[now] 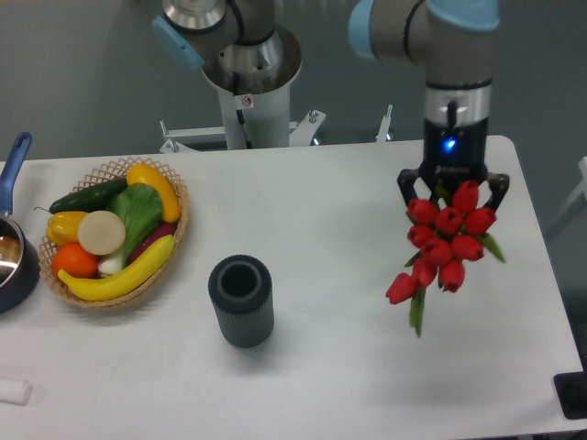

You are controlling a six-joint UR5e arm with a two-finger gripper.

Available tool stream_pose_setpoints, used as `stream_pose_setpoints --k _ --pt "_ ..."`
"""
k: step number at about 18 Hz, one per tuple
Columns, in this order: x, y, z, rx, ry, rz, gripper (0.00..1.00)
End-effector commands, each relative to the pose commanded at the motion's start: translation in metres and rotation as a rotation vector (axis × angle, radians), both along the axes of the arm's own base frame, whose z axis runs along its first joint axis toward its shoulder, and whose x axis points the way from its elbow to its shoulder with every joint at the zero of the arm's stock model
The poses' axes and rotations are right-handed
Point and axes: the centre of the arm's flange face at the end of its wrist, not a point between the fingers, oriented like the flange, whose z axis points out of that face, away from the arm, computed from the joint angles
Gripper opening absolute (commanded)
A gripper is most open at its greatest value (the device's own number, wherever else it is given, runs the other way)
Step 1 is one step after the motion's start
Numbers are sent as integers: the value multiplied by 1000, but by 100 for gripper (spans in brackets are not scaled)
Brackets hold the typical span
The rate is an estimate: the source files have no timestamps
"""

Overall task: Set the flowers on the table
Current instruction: 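Lower the held red tulips toward the table surface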

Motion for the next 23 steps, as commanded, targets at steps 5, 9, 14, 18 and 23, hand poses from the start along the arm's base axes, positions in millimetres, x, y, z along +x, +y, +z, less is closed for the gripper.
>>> stream_pose_setpoints --k 5,9,14,18,23 --pt "7 30 -48 -187 10 -44 49" --pt "11 44 -79 -246 -15 -64 49" --pt "8 55 -117 -269 -68 -85 49" --pt "3 60 -133 -278 -85 -89 49" --pt "5 69 -153 -295 -104 -102 49"
